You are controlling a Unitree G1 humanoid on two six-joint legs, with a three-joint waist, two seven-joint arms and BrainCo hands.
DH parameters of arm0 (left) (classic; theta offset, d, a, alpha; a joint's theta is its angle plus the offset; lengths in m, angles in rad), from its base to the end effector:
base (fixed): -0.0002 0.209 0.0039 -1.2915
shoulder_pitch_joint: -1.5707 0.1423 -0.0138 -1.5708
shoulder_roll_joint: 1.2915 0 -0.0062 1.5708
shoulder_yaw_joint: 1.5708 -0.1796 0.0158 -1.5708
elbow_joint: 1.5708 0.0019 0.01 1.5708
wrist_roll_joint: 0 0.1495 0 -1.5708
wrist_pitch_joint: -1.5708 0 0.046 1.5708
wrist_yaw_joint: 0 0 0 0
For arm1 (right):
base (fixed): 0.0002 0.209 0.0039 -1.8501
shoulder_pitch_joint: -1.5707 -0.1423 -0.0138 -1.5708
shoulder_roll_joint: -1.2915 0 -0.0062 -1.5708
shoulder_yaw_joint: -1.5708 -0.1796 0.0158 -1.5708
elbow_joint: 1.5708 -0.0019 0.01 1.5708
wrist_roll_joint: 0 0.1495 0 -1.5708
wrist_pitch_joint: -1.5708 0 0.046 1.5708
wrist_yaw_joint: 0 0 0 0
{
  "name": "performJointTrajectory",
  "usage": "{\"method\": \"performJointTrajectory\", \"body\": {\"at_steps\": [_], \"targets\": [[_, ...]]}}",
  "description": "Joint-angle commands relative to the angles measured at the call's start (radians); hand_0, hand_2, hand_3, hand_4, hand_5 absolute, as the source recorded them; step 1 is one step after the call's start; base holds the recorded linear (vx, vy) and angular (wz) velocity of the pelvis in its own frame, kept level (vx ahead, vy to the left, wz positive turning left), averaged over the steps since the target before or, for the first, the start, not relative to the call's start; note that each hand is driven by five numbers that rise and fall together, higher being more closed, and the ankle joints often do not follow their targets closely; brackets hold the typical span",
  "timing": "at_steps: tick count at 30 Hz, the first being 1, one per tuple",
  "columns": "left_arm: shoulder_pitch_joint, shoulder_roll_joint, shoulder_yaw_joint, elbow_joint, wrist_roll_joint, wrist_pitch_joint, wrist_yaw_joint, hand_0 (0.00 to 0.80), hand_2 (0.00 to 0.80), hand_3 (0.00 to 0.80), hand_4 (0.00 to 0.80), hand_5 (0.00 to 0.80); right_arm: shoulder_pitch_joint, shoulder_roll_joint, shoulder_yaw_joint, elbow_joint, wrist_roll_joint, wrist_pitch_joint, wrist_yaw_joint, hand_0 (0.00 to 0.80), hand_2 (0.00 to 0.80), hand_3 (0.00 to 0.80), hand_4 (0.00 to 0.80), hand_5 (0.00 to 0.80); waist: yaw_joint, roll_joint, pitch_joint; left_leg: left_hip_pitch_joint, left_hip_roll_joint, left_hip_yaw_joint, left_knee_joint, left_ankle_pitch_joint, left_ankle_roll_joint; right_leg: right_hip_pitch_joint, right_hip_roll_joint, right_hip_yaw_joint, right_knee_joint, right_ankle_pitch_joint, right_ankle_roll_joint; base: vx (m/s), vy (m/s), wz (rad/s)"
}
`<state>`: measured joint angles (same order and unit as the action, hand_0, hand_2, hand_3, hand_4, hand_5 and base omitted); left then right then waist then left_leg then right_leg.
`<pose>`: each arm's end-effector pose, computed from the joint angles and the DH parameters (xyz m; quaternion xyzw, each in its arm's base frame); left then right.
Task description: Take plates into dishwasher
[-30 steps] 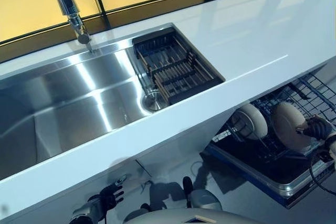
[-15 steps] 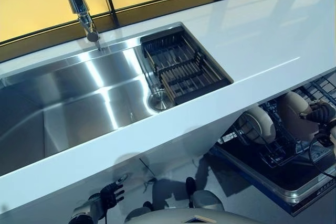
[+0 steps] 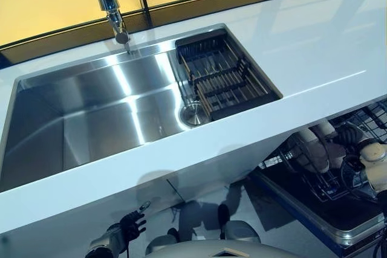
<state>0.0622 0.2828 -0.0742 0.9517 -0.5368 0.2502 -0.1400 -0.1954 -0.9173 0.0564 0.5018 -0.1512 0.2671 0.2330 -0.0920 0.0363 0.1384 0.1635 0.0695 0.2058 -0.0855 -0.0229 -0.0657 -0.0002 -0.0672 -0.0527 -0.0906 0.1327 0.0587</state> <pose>0.0928 0.2339 -0.1080 -0.1534 0.5539 0.0927 0.8131 0.2240 -0.3619 0.0946 -0.4468 0.3140 -0.0601 0.8356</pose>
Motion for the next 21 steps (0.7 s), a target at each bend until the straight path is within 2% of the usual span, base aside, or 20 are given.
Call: {"method": "performJointTrajectory", "body": {"at_steps": [1,11,12,13,15,18,21], "targets": [[-0.047,0.049,-0.009,-0.016,-0.025,0.004,0.008,0.0,0.0,0.0,0.0,0.0,-0.121,0.027,0.029,0.057,0.009,-0.006,0.004,0.8,0.8,0.8,0.8,0.8,0.016,-0.055,-0.001,-0.03,-0.04,-0.022,0.016,-0.001,0.043,0.059,-0.025,-0.046,0.038,-0.062,0.067,0.0,0.0,0.0],[-0.059,0.065,-0.002,-0.04,-0.036,0.032,-0.002,0.0,0.0,0.0,0.0,0.0,-0.112,0.058,0.072,0.133,-0.029,-0.019,0.027,0.8,0.8,0.8,0.8,0.8,0.02,-0.043,0.004,-0.026,-0.041,-0.016,0.02,-0.004,0.044,0.063,-0.03,-0.046,0.041,-0.063,0.067,0.0,0.0,0.0],[-0.06,0.064,-0.001,-0.041,-0.035,0.034,-0.001,0.0,0.0,0.0,0.0,0.0,-0.112,0.058,0.074,0.138,-0.033,-0.012,0.025,0.549,0.549,0.549,0.549,0.549,0.02,-0.043,0.004,-0.026,-0.041,-0.016,0.019,-0.004,0.044,0.063,-0.03,-0.047,0.04,-0.063,0.067,0.0,0.0,0.0],[-0.061,0.064,-0.001,-0.04,-0.034,0.033,0.0,0.0,0.0,0.0,0.0,0.0,-0.112,0.058,0.074,0.149,-0.033,-0.011,0.01,0.0,0.0,0.0,0.0,0.0,0.02,-0.042,0.003,-0.025,-0.041,-0.015,0.02,-0.004,0.044,0.063,-0.031,-0.047,0.039,-0.062,0.067,0.0,0.0,0.0],[-0.06,0.067,0.002,-0.04,-0.012,0.013,-0.006,0.0,0.0,0.0,0.0,0.0,-0.11,0.058,0.069,0.16,-0.02,-0.009,-0.003,0.0,0.0,0.0,0.0,0.0,0.02,-0.042,0.001,-0.024,-0.04,-0.014,0.02,-0.004,0.043,0.064,-0.031,-0.047,0.04,-0.063,0.067,0.0,0.0,0.0],[-0.08,0.046,-0.008,0.039,-0.018,-0.048,0.001,0.0,0.0,0.0,0.0,0.0,-0.106,0.069,0.07,0.163,-0.02,-0.02,-0.028,0.0,0.0,0.0,0.0,0.0,0.007,-0.05,-0.004,-0.022,-0.039,-0.01,0.018,-0.008,0.045,0.06,-0.026,-0.04,0.045,-0.067,0.066,0.0,0.0,0.0],[-0.08,0.041,-0.015,0.012,-0.024,-0.028,0.013,0.0,0.0,0.0,0.0,0.0,-0.11,0.057,0.06,0.144,-0.013,0.008,-0.03,0.0,0.0,0.0,0.0,0.0,0.004,-0.053,-0.004,-0.021,-0.037,-0.008,0.019,-0.008,0.042,0.061,-0.026,-0.038,0.044,-0.068,0.066,0.0,0.0,0.0]]}}
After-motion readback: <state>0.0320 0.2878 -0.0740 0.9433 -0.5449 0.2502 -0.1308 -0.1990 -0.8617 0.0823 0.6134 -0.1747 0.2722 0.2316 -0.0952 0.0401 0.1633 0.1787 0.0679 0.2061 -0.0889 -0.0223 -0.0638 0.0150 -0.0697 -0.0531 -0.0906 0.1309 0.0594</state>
